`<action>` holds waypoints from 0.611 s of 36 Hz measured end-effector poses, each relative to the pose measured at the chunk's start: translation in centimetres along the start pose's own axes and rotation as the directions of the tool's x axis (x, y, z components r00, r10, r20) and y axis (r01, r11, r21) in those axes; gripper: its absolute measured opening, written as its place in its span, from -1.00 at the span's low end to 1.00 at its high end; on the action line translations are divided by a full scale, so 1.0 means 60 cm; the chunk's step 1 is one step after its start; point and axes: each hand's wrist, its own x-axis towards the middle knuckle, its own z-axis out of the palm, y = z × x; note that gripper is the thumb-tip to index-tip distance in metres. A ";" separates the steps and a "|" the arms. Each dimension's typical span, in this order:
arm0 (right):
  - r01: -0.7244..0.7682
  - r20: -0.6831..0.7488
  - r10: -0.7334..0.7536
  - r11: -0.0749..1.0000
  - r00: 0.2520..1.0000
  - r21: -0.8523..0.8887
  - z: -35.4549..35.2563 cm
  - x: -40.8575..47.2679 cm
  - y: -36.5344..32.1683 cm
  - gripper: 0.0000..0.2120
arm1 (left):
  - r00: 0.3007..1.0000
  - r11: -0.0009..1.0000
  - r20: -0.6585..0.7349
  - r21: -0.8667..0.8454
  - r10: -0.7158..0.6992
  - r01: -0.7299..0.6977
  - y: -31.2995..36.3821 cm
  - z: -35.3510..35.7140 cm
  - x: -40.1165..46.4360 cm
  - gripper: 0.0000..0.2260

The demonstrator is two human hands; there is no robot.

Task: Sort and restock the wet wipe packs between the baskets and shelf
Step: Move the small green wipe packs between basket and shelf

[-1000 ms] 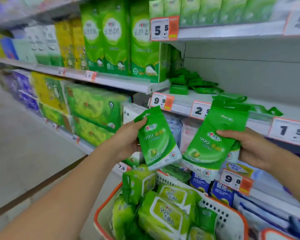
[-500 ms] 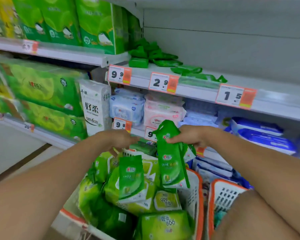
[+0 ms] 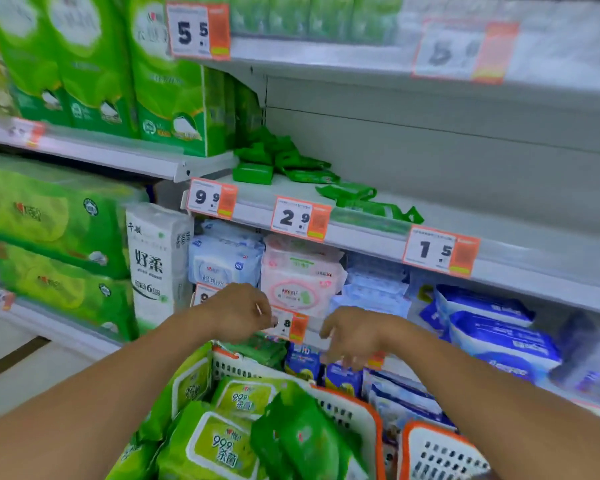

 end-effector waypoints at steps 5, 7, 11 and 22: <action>0.477 -0.913 -0.182 0.879 0.366 0.015 -0.138 -0.059 -0.051 -0.90 | 0.889 0.959 -0.424 -0.135 0.171 -0.249 0.026 -0.026 0.052 -0.77; 0.296 -0.981 -0.142 0.950 0.132 -0.097 -0.200 -0.061 -0.046 -0.81 | 0.780 0.914 -0.593 -0.172 0.203 -0.368 0.045 -0.048 0.070 -0.81; -0.116 -0.780 0.140 0.989 0.610 0.086 -0.300 -0.038 -0.036 -0.06 | 0.671 0.912 -0.713 -0.110 0.204 -0.394 0.076 -0.093 0.095 -0.72; 0.041 -0.434 0.040 0.984 0.900 0.174 -0.370 0.041 -0.034 -0.70 | 0.768 0.864 -0.612 -0.269 0.188 -0.426 0.096 -0.110 0.142 -0.41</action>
